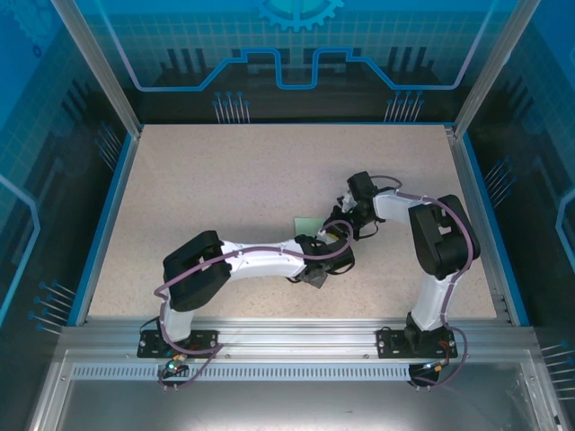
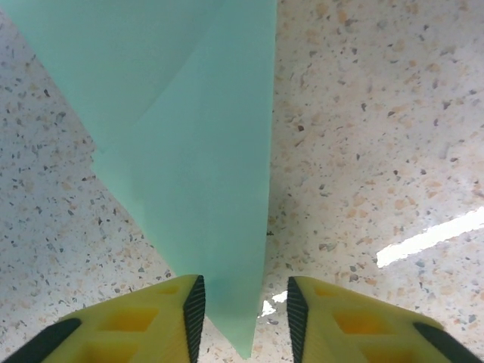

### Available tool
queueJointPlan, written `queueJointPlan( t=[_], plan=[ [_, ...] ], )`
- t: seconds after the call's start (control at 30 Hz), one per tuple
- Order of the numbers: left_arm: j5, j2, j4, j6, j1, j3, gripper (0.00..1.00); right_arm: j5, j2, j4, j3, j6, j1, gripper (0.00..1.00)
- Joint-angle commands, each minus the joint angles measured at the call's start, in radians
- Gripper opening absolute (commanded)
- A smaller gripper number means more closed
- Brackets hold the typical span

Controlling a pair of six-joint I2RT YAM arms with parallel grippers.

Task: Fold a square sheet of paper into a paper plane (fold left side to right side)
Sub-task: Fold the wing for the fifth time at the center of the table.

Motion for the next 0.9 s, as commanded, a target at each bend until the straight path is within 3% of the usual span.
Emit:
queueJointPlan(
  t=[0.0,0.87],
  plan=[
    [0.010,0.031,-0.037,-0.030,-0.001,0.024,0.33,0.001,0.017,-0.030,0.026,-0.016,0.025,0.07],
    [0.021,0.069,-0.026,-0.040,0.000,0.011,0.12,0.009,0.022,-0.044,0.033,-0.019,0.029,0.07]
  ],
)
